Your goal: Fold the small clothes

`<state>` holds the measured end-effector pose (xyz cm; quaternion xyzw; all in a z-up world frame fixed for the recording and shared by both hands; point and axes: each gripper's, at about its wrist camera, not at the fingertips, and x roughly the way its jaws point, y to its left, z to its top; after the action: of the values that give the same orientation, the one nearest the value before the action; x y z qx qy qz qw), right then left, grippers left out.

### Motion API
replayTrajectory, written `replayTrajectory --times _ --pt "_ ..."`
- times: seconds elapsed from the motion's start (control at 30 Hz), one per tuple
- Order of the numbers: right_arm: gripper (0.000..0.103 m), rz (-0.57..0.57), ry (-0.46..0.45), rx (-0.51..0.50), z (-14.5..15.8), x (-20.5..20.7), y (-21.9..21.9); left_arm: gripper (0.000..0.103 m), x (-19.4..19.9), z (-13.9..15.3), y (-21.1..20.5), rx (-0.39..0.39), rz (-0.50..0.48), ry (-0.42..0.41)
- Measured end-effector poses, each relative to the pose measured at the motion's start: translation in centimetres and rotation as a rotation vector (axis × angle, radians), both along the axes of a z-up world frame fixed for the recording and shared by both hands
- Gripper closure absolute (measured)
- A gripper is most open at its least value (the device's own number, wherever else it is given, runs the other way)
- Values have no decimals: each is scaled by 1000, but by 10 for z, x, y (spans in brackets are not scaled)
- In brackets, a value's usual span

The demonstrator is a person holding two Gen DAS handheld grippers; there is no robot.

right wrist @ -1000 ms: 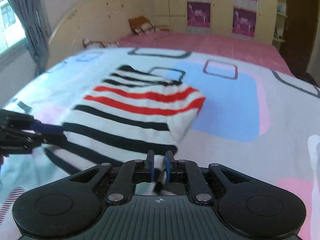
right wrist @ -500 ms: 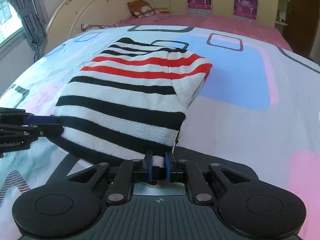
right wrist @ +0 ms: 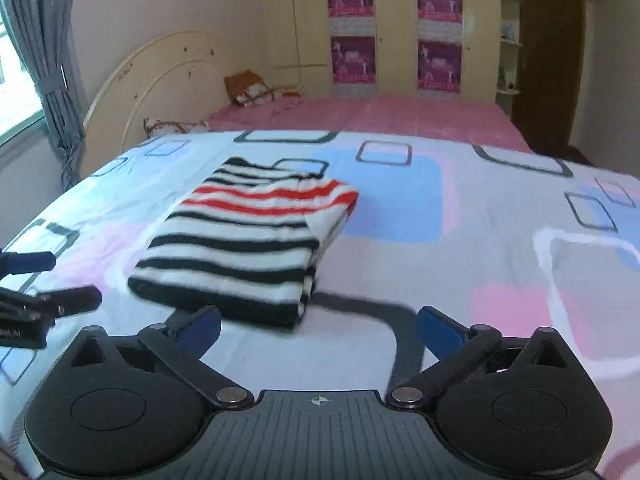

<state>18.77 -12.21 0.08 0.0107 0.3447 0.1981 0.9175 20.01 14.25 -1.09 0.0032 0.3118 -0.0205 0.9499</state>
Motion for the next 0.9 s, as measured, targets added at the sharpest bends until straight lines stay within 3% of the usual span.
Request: replayTrajectory --times 0.13,0.53,0.73,0.9 --pt "0 -28 -34 15 16 -34 -4 0 -30 14 -11 16 14 -23" --pt "0 -72 -39 11 43 -137 -16 0 -120 47 -29 -41 35 -75" --pt "0 -75 -59 63 59 -180 -31 0 -152 56 -43 -68 24 -83" --pt "0 -79 -94 49 68 -198 -35 0 -163 58 -49 -88 37 -88"
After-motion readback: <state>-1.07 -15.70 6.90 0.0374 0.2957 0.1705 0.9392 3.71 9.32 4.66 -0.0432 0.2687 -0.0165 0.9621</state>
